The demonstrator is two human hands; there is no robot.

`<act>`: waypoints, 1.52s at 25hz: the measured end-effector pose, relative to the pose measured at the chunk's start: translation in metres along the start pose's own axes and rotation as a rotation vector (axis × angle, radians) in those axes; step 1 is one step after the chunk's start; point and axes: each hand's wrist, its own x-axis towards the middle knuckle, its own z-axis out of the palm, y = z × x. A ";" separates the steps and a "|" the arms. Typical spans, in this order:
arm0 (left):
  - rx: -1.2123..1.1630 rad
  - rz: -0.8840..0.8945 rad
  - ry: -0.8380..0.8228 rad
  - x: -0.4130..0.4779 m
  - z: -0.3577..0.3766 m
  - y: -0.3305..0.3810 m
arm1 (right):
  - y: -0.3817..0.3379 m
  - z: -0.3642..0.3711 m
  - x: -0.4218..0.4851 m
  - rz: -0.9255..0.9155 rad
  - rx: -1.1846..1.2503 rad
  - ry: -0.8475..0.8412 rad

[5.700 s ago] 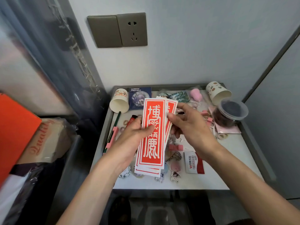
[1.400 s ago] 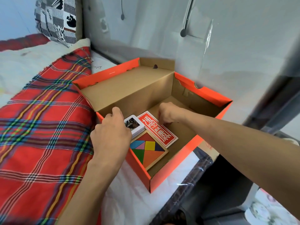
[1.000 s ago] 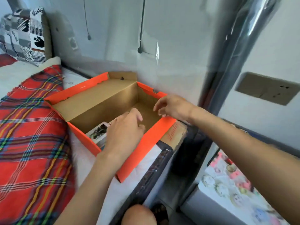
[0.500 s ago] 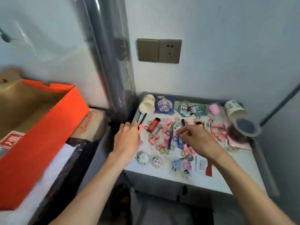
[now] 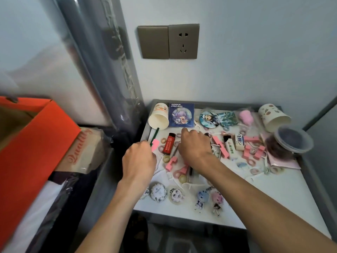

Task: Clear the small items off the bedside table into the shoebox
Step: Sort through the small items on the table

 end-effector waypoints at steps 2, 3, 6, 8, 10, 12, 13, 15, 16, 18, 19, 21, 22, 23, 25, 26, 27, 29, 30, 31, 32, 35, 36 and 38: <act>-0.156 -0.023 -0.014 0.001 -0.007 -0.001 | -0.003 0.003 0.004 0.037 -0.022 -0.025; -0.210 -0.027 -0.040 0.000 -0.010 0.000 | -0.005 0.003 0.005 0.052 -0.013 -0.032; -0.346 -0.031 -0.100 -0.001 -0.016 0.011 | -0.009 -0.004 0.004 0.119 0.056 -0.026; -0.508 -0.052 -0.105 0.000 -0.017 0.017 | -0.004 -0.020 0.000 0.197 0.194 -0.026; -0.662 -0.084 -0.104 0.003 -0.017 0.023 | 0.013 -0.035 -0.008 0.277 0.630 -0.056; -0.769 -0.086 -0.126 0.003 -0.018 0.031 | 0.033 -0.046 -0.024 0.373 1.245 -0.202; -0.815 -0.072 -0.142 0.001 -0.018 0.036 | 0.044 -0.050 -0.033 0.403 1.514 -0.278; -0.906 -0.035 -0.191 -0.003 -0.016 0.044 | 0.065 -0.053 -0.045 0.452 1.833 -0.315; -0.920 -0.016 -0.208 -0.004 -0.015 0.047 | 0.072 -0.052 -0.046 0.461 1.792 -0.264; -0.880 0.037 -0.196 -0.005 -0.010 0.050 | 0.085 -0.048 -0.043 0.401 1.192 -0.048; -0.834 0.077 -0.166 -0.005 -0.007 0.051 | 0.091 -0.044 -0.041 0.348 0.810 0.042; -0.734 0.161 -0.086 -0.006 -0.005 0.052 | 0.098 -0.033 -0.038 0.308 0.350 0.086; -0.702 0.186 -0.053 -0.007 -0.005 0.054 | 0.100 -0.027 -0.038 0.333 0.271 0.048; -0.683 0.205 -0.025 -0.006 -0.005 0.055 | 0.100 -0.021 -0.039 0.359 0.223 0.010; -0.661 0.235 0.025 -0.004 -0.005 0.055 | 0.101 -0.012 -0.037 0.385 0.155 -0.013; -0.665 0.240 0.044 -0.004 -0.006 0.055 | 0.103 -0.009 -0.036 0.386 0.133 -0.004; -0.703 0.236 0.041 -0.004 -0.006 0.056 | 0.104 -0.008 -0.035 0.390 0.123 0.014; -0.873 0.190 -0.045 -0.004 -0.007 0.058 | 0.103 -0.007 -0.033 0.375 0.123 0.053; -0.961 0.162 -0.099 -0.006 -0.007 0.059 | 0.102 -0.005 -0.032 0.352 0.121 0.068; -1.032 0.142 -0.140 -0.007 -0.008 0.060 | 0.099 -0.005 -0.032 0.332 0.115 0.078; -1.070 0.132 -0.164 -0.007 -0.008 0.060 | 0.096 -0.005 -0.032 0.321 0.099 0.084; -1.143 0.087 -0.192 -0.007 -0.011 0.061 | 0.090 -0.004 -0.030 0.337 0.083 0.086; -1.205 0.045 -0.204 -0.007 -0.012 0.062 | 0.089 -0.003 -0.030 0.348 0.090 0.079; -1.353 -0.035 -0.212 -0.007 -0.015 0.063 | 0.089 -0.002 -0.029 0.365 0.102 0.058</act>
